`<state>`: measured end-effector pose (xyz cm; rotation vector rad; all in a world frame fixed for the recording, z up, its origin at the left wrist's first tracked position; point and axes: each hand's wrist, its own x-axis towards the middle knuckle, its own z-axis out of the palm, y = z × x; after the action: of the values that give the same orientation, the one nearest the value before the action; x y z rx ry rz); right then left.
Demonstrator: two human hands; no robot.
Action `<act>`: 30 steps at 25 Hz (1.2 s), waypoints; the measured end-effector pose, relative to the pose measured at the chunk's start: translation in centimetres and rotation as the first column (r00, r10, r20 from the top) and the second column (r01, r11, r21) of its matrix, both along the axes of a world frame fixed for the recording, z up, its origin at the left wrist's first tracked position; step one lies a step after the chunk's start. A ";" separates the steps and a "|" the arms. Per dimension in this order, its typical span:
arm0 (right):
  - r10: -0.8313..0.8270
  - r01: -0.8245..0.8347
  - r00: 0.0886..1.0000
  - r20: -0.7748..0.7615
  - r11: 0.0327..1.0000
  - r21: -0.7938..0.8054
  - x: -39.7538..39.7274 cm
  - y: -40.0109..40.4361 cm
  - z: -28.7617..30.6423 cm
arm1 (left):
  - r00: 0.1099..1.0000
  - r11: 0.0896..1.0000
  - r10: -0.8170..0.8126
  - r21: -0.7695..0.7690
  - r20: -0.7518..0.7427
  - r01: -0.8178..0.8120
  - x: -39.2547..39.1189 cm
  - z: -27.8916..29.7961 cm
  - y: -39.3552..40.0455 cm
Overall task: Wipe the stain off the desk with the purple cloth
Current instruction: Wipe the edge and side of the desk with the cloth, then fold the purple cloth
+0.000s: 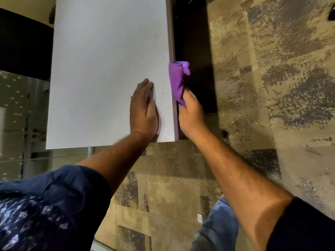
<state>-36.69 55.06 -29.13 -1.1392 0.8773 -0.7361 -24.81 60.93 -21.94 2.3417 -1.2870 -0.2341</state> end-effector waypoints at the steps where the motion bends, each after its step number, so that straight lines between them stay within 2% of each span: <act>1: 0.007 -0.009 0.999 -0.036 0.999 -0.052 -0.9 1.0 -0.3 | 1.000 1.000 0.001 0.008 0.010 -0.001 0.1 -0.1 0.0; 4: 0.011 -0.054 0.982 -0.191 0.974 -0.220 -4.5 4.1 0.3 | 0.999 1.000 -0.006 0.021 0.047 0.005 0.6 -0.4 0.1; 6: 0.048 -0.148 0.957 -0.286 0.928 -0.341 -7.0 5.3 1.6 | 0.996 0.999 -0.011 0.049 0.087 0.007 0.7 -0.3 0.1; 8: 0.167 -0.283 0.927 -0.337 0.900 -0.332 -9.6 5.2 3.2 | 0.991 0.995 -0.019 0.100 0.133 0.005 0.2 -0.3 -0.1; 9: 0.233 -0.318 0.909 -0.345 0.924 -0.212 -10.8 4.6 4.3 | 0.988 0.992 -0.021 0.122 0.154 0.002 -0.3 0.1 -0.3; 10: 0.276 -0.298 0.911 -0.307 0.954 -0.026 -12.0 3.8 5.7 | 0.987 0.990 -0.014 0.142 0.161 -0.009 -0.8 0.6 -0.6; 12: 0.208 -0.156 0.964 -0.166 0.947 0.281 -14.3 2.3 9.3 | 0.994 0.975 0.019 0.220 0.108 -0.042 -2.0 2.1 -0.8; 13: 0.137 -0.096 0.987 -0.080 0.921 0.379 -15.4 1.7 11.5 | 0.998 0.963 0.027 0.267 0.054 -0.041 -2.9 2.9 -0.7; 15: -0.020 -0.037 0.994 0.105 0.858 0.513 -16.9 0.6 15.4 | 0.985 0.946 0.018 0.322 -0.169 0.038 -5.0 4.5 0.2; 16: -0.079 -0.035 0.980 0.181 0.832 0.554 -17.7 0.2 17.6 | 0.932 0.964 0.029 0.256 -0.362 0.069 -6.7 6.0 1.2; 17: -0.114 -0.057 0.960 0.255 0.815 0.576 -18.6 -0.2 19.7 | 0.831 0.988 0.053 0.148 -0.553 0.035 -8.9 7.6 2.4; 18: -0.133 -0.092 0.936 0.325 0.800 0.592 -19.6 -0.3 21.8 | 0.686 0.996 0.083 0.071 -0.723 -0.045 -11.6 9.4 3.5; 20: -0.140 -0.170 0.900 0.414 0.759 0.628 -21.9 -0.6 25.6 | 0.269 0.987 0.018 -0.025 -0.963 -0.157 -17.0 13.5 4.4; 21: -0.133 -0.199 0.892 0.431 0.741 0.642 -23.0 -0.7 27.3 | 0.003 0.977 -0.055 -0.054 -0.998 -0.208 -19.3 15.2 4.3; 22: -0.120 -0.212 0.892 0.436 0.740 0.638 -24.0 -0.8 28.6 | -0.221 0.963 -0.103 -0.042 -0.970 -0.265 -21.2 16.8 4.0; 23: -0.101 -0.208 0.898 0.429 0.760 0.616 -25.1 -1.1 29.8 | -0.353 0.951 -0.127 -0.013 -0.927 -0.308 -22.8 18.3 3.8; 24: -0.069 -0.189 0.913 0.402 0.802 0.566 -26.6 -1.6 31.1 | -0.418 0.945 -0.151 -0.008 -0.896 -0.326 -24.4 20.0 3.6; 25: -0.021 -0.160 0.939 0.343 0.856 0.491 -28.3 -2.2 32.3 | -0.403 0.946 -0.169 -0.034 -0.899 -0.322 -26.0 21.9 3.6; 26: 0.038 -0.138 0.967 0.252 0.908 0.395 -30.0 -3.0 33.6 | -0.347 0.951 -0.189 -0.083 -0.919 -0.298 -27.5 23.8 3.6; 28: 0.132 -0.141 0.989 0.060 0.974 0.178 -33.3 -4.9 36.1 | -0.128 0.955 -0.213 -0.178 -0.969 -0.236 -30.6 26.9 3.0; 30: 0.166 -0.167 0.982 -0.088 0.986 -0.011 -36.3 -7.0 38.3 | 0.052 0.945 -0.237 -0.242 -0.970 -0.219 -33.1 28.7 1.5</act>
<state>-73.02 48.08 9.15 -1.2521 0.8376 -0.5617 -57.92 62.40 6.75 1.1507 -0.4422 -1.3082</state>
